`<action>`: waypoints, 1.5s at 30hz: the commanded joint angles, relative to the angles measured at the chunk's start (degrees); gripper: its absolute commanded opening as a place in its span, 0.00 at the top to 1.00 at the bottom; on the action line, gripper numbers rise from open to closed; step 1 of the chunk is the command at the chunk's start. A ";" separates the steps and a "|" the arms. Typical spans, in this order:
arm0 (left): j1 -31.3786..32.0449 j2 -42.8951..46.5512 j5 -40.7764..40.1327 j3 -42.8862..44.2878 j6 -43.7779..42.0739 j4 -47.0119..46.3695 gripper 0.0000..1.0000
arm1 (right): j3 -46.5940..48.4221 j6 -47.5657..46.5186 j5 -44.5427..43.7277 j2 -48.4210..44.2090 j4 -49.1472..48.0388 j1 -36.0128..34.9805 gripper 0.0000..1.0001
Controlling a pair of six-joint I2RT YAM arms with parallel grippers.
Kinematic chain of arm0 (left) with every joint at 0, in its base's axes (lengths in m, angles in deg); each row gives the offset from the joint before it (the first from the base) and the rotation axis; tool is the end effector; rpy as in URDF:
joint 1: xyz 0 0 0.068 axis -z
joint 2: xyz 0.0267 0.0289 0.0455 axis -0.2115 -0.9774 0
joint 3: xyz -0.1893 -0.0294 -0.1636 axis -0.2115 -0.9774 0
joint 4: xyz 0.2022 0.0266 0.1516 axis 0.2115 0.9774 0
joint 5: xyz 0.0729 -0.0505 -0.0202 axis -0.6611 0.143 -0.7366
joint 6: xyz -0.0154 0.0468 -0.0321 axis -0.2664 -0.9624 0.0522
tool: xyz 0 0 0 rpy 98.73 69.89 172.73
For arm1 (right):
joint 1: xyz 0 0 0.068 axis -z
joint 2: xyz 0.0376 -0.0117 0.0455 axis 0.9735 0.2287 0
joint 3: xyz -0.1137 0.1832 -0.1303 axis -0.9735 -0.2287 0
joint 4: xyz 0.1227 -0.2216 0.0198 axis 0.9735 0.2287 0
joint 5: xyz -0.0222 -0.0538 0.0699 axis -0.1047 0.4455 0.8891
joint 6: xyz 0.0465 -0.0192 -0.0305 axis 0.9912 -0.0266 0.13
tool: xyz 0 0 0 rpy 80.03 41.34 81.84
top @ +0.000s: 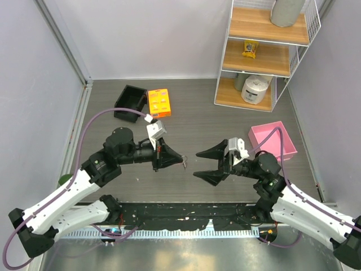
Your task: Remove the keys from the keyring
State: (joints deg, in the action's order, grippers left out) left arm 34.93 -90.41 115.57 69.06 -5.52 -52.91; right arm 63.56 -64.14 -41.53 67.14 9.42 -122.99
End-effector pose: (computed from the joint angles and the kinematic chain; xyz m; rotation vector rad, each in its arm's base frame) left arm 0.1207 -0.1616 0.3436 0.8855 1.7014 -1.2457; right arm 0.1027 0.1397 0.2828 -0.9051 1.1526 1.1844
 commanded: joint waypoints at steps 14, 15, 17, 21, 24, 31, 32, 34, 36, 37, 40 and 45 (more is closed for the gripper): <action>-0.11 -2.48 9.64 4.06 0.96 -6.00 1.00 | 8.32 -4.37 6.79 7.75 -2.68 -1.15 0.33; -0.11 -2.31 9.90 4.15 0.96 -6.26 1.00 | 8.49 -4.37 7.05 8.27 -2.60 -1.33 0.34; -0.11 -2.40 9.99 4.23 0.96 -6.53 1.00 | 8.67 -4.28 7.76 9.07 -2.68 -1.68 0.35; -0.11 -2.31 9.99 4.15 1.40 -7.50 1.00 | 8.23 -3.85 8.46 9.95 -3.21 -2.47 0.39; -0.11 -2.66 10.25 4.15 1.57 -8.02 1.00 | 7.88 -3.58 8.29 10.12 -3.74 -2.82 0.46; -0.11 -2.92 10.17 3.36 2.01 -9.25 1.00 | 7.71 -2.88 7.68 9.86 -3.83 -3.09 0.68; -0.11 -3.01 10.17 3.18 2.10 -9.34 1.00 | 7.62 -2.70 7.67 9.51 -3.91 -3.09 0.76; -0.11 -3.01 10.08 2.74 2.01 -9.78 1.00 | 7.44 -1.74 6.97 9.07 -4.09 -3.09 0.87; -0.03 -3.01 9.82 2.48 2.01 -10.31 1.00 | 6.92 -1.04 6.79 8.55 -4.79 -3.09 0.94; -0.11 -3.10 9.64 2.22 1.93 -10.48 1.00 | 6.48 -0.95 6.45 8.37 -4.79 -3.09 0.95; -0.11 -2.92 8.68 1.78 1.31 -10.66 1.00 | 5.16 -1.03 5.21 7.06 -4.97 -3.09 0.95; -0.11 -2.14 7.45 0.63 1.13 -11.19 1.00 | 3.84 -0.24 3.28 4.77 -4.88 -3.09 0.95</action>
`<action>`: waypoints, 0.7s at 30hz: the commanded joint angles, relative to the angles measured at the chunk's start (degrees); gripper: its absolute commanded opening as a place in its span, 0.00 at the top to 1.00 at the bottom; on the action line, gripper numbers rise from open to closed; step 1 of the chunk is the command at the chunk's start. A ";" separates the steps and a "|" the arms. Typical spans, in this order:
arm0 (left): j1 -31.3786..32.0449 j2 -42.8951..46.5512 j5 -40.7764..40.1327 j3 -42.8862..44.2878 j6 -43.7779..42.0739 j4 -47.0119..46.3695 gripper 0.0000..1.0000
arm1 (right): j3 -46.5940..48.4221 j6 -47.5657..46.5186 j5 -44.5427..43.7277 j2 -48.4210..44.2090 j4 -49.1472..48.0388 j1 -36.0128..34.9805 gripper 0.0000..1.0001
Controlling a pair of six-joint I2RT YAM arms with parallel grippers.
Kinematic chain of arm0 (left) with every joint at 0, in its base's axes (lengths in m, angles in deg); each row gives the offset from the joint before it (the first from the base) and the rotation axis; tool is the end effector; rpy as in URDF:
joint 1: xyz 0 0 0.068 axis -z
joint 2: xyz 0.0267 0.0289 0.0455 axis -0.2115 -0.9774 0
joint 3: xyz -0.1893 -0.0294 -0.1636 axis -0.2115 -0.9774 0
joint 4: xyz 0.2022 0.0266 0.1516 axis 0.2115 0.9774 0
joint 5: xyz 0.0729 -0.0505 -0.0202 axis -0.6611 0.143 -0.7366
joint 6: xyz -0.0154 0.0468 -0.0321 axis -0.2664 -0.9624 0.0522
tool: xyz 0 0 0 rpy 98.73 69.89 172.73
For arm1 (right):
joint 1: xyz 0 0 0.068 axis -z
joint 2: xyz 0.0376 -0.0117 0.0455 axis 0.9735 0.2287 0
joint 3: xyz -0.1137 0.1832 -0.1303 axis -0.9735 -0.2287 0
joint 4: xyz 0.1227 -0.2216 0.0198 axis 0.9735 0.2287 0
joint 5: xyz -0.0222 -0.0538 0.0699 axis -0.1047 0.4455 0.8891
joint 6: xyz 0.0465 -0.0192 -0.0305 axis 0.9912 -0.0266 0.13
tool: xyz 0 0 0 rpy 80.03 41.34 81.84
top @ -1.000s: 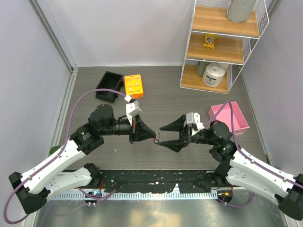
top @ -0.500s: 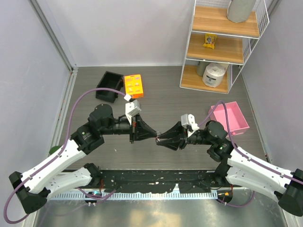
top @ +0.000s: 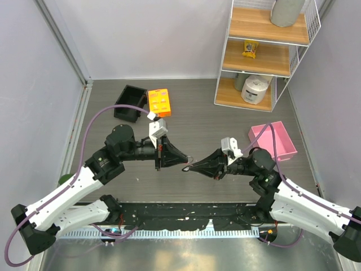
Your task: Remove the keys from the keyring
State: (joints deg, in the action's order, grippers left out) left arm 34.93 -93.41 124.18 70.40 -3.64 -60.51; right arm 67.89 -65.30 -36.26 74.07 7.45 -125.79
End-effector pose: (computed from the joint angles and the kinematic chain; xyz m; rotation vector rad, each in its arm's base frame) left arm 0.1234 -0.1722 0.3568 0.9760 1.5695 -1.3953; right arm 0.1039 0.1589 0.2930 -1.0287 1.0998 1.2632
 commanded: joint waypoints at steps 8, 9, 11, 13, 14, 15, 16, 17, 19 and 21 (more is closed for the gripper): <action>-0.11 2.09 1.11 -1.85 -0.83 -4.29 1.00 | 0.30 -0.58 -6.91 -4.45 2.36 -0.29 0.95; -0.11 1.92 1.46 -1.84 -0.75 -4.20 1.00 | 0.65 -1.01 -7.61 -4.45 3.49 -0.29 0.95; -0.11 2.00 1.56 -1.84 -0.66 -4.20 1.00 | 1.35 -2.24 -7.88 -4.19 5.77 -0.29 0.95; -0.11 2.27 1.56 -2.02 -0.48 -4.29 1.00 | 1.88 -3.38 -7.53 -4.01 7.27 -0.29 0.95; -0.11 2.36 1.38 -2.02 -0.48 -4.37 1.00 | 2.14 -3.56 -7.27 -3.75 8.07 -0.29 0.95; -0.11 2.53 1.29 -2.02 -0.48 -4.46 1.00 | 2.41 -3.74 -7.09 -3.49 8.60 -0.29 0.95; -0.11 2.79 1.12 -1.93 -0.48 -4.37 1.00 | 2.67 -3.83 -7.00 -3.22 9.21 -0.29 0.95; -0.11 2.80 1.29 -1.85 -0.39 -4.46 1.00 | 2.76 -3.92 -7.09 -2.96 9.56 -0.29 0.95; -0.11 2.80 1.55 -1.67 -0.04 -4.37 1.00 | 3.20 -3.92 -7.35 -2.43 10.09 -0.29 0.95; -0.11 2.53 2.17 -1.41 0.05 -4.03 1.00 | 3.29 -3.83 -7.96 -2.43 10.01 -0.29 0.95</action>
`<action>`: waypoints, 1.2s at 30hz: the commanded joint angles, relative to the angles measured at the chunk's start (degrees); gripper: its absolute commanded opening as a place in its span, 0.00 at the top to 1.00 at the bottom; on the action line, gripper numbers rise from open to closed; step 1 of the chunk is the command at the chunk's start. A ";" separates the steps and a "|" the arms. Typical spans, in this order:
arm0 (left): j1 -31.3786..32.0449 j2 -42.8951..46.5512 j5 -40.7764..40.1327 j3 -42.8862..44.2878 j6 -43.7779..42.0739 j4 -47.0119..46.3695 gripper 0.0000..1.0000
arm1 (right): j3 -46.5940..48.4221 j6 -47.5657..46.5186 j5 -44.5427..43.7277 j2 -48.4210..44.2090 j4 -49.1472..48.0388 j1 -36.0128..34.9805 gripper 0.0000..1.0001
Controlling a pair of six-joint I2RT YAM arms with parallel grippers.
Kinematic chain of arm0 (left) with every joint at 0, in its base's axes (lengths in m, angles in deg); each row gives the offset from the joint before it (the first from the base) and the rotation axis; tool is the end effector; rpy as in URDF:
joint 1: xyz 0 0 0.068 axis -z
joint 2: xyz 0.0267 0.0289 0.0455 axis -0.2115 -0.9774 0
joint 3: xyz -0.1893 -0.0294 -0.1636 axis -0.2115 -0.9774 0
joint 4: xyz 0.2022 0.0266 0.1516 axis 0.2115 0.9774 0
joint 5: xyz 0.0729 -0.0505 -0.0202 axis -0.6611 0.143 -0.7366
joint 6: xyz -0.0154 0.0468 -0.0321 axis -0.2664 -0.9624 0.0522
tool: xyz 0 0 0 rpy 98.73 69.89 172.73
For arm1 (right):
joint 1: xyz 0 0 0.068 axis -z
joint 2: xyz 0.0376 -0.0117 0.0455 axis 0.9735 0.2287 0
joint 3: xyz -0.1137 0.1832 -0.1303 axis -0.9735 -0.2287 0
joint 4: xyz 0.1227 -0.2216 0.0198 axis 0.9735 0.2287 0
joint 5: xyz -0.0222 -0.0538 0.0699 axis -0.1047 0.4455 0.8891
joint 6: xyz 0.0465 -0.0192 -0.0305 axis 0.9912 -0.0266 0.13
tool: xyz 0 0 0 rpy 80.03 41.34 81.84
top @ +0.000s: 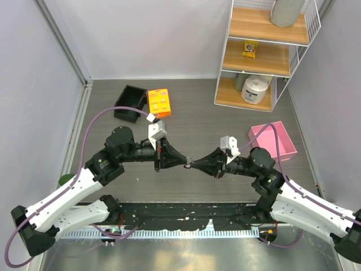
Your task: Remove the keys from the keyring
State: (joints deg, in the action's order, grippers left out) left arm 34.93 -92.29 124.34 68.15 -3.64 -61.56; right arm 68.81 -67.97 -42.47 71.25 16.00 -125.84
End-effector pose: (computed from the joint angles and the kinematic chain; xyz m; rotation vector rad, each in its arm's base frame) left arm 0.1216 -0.1704 0.3489 0.9784 1.5702 -1.3975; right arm 0.1044 0.1538 0.2914 -0.9797 1.2008 1.1641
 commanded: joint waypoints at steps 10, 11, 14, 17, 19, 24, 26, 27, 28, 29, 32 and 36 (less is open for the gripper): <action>-0.11 1.24 2.28 0.50 -1.10 1.42 1.00 | 2.98 -2.31 -10.11 -3.21 4.53 -0.25 0.95; -0.11 1.24 2.63 0.41 -1.10 1.60 1.00 | 3.07 -2.31 -10.46 -3.12 4.80 -0.34 0.95; -0.11 0.80 3.60 0.58 -1.19 2.30 1.00 | 3.60 -2.66 -10.99 -2.77 5.50 -0.25 0.95; -0.11 0.45 4.30 0.58 -0.92 2.48 1.00 | 3.78 -2.83 -11.34 -2.68 5.68 -0.25 0.95; -0.03 0.10 4.65 0.67 -0.83 2.83 1.00 | 3.86 -3.09 -11.78 -2.77 5.77 -0.25 0.95; -0.11 -0.69 4.92 0.14 0.04 1.25 1.00 | 4.74 -4.06 -9.50 -1.55 6.82 -0.25 0.95; -0.11 -0.87 5.62 0.23 0.83 0.28 1.00 | 5.18 -3.98 -9.93 -0.49 7.43 -0.34 0.95; -0.11 -1.13 5.80 0.40 0.92 0.45 1.00 | 5.45 -4.06 -10.45 -0.40 7.61 -0.25 0.95; -0.11 -1.74 5.88 0.84 0.58 1.24 1.00 | 5.36 -4.32 -11.07 -0.66 7.70 -0.25 0.95; -0.11 -2.01 5.97 1.11 0.31 2.12 1.00 | 5.27 -4.33 -11.25 -1.18 7.53 -0.25 0.95; -0.11 -2.71 5.97 1.55 -0.92 4.75 1.00 | 5.27 -4.77 -12.30 -2.42 7.43 -0.25 0.95; -0.11 -2.89 4.31 1.81 -2.67 7.48 1.00 | 5.80 -5.12 -12.39 -2.42 8.40 -0.25 0.95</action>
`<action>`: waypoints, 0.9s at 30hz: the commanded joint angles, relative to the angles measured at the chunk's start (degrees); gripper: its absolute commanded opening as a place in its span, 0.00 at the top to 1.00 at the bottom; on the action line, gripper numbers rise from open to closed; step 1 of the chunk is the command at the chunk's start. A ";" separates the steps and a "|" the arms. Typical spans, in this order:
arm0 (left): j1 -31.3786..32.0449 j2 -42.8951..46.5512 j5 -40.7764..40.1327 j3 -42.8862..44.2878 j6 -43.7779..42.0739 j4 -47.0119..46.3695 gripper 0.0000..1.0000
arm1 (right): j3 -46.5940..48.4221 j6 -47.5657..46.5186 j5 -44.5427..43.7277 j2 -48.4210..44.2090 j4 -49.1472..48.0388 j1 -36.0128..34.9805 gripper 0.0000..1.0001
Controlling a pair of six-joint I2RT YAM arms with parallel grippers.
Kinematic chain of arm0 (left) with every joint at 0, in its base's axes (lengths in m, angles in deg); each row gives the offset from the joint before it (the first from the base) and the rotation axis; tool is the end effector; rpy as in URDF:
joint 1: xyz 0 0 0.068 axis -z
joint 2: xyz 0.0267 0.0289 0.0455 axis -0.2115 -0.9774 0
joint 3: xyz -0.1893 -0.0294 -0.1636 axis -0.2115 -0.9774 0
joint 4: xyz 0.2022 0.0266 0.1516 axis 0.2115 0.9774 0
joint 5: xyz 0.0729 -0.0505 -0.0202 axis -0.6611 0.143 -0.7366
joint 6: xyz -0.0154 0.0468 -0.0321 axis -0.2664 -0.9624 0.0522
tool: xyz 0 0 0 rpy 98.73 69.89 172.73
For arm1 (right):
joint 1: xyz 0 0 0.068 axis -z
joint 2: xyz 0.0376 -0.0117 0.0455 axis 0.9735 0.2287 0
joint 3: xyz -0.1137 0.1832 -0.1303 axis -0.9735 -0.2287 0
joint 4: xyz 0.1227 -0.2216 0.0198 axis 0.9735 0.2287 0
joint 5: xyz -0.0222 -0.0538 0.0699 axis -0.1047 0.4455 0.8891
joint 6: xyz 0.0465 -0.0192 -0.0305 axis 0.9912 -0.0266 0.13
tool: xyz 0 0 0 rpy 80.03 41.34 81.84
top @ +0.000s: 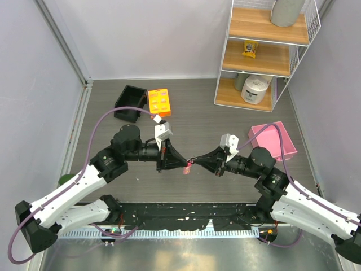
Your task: Remove the keys from the keyring
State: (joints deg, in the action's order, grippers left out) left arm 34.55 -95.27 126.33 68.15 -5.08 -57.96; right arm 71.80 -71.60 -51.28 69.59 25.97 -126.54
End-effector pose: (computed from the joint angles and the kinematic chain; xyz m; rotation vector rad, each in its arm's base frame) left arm 0.1287 -0.1776 0.3324 1.0228 1.6724 -1.4027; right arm 0.1058 0.1499 0.2956 -0.9253 1.3109 1.0166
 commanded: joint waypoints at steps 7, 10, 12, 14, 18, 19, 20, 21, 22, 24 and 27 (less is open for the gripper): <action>0.26 -2.81 -1.28 4.27 -3.52 10.73 1.00 | 4.82 -1.93 -1.13 0.99 0.98 0.45 0.95; 0.26 -4.48 -3.21 5.76 -4.57 13.80 1.00 | 6.49 -1.93 -0.07 2.40 2.56 0.45 0.95; 0.26 -5.71 -5.49 7.34 -5.71 16.44 1.00 | 7.37 -1.93 0.63 3.28 3.79 0.45 0.95; 0.26 -7.56 -7.78 8.75 -6.77 19.60 1.00 | 8.16 -2.02 0.98 4.07 4.76 0.36 0.95; 0.35 -10.02 -10.95 10.16 -7.65 21.99 1.00 | 9.83 -2.28 1.34 5.91 7.92 0.36 0.95; 0.26 -10.29 -10.87 10.08 -7.74 21.38 0.99 | 10.10 -2.11 1.25 6.36 8.19 0.28 0.95; 0.26 -10.11 -10.61 9.99 -7.65 20.50 0.90 | 10.36 -1.76 0.47 6.62 8.37 0.27 0.95; 0.26 -9.76 -10.26 9.03 -7.13 18.75 0.79 | 10.36 -1.49 -0.15 6.54 8.37 0.36 0.95; 0.26 -8.98 -10.08 7.89 -6.52 16.91 0.60 | 10.28 -0.79 -1.72 6.45 8.28 0.28 0.95; 0.26 -6.78 -10.25 5.25 -5.37 12.25 0.41 | 10.01 0.18 -4.02 6.10 8.28 0.45 0.95; 0.08 -3.27 -11.13 1.39 -5.02 6.62 0.28 | 10.01 1.40 -5.78 5.57 8.11 0.45 0.95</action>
State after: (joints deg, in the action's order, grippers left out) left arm 34.60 -103.40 116.18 73.22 -10.77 -42.68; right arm 79.04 -72.32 -53.44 76.58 36.48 -126.19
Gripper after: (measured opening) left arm 0.661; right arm 0.080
